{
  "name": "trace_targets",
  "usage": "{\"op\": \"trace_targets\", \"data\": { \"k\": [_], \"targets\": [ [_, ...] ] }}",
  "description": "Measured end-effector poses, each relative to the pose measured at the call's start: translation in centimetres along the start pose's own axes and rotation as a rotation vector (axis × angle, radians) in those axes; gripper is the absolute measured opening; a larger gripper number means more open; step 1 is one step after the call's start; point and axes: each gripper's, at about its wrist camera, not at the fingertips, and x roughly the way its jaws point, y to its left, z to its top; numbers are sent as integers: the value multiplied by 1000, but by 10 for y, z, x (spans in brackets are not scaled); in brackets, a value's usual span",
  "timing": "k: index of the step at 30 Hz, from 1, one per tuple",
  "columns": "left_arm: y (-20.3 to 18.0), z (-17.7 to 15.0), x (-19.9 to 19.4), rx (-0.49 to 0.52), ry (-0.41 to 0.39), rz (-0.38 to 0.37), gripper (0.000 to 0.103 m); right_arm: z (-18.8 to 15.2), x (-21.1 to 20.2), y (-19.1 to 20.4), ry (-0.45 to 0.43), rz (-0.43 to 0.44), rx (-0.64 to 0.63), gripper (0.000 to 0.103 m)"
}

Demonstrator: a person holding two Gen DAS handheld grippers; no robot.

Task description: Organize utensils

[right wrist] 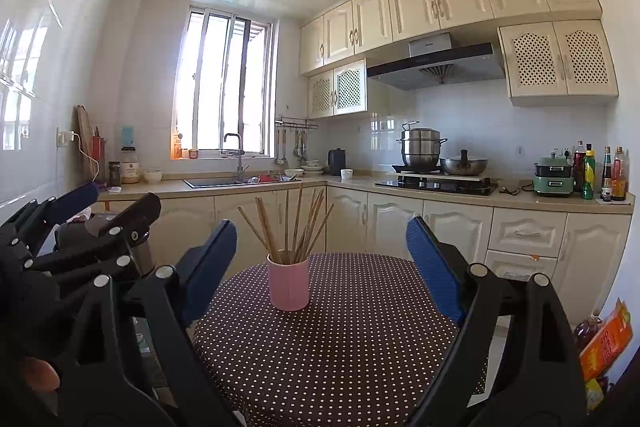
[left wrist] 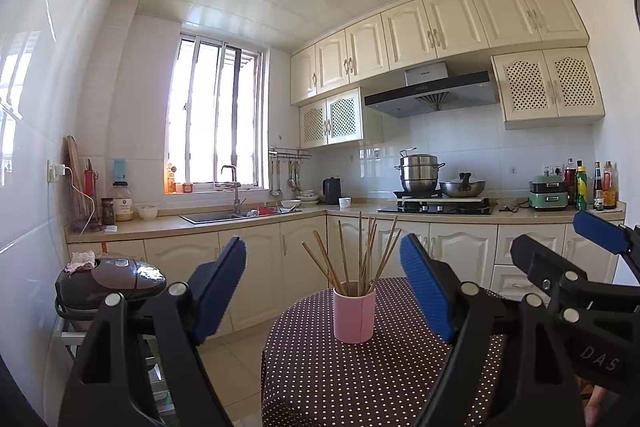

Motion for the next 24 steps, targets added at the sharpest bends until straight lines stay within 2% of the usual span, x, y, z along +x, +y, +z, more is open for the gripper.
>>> {"op": "trace_targets", "data": {
  "k": [24],
  "targets": [
    [3, -1, -4, 5, -3, 3, 78, 0, -3, -5, 8, 9, 15, 85]
  ]
}}
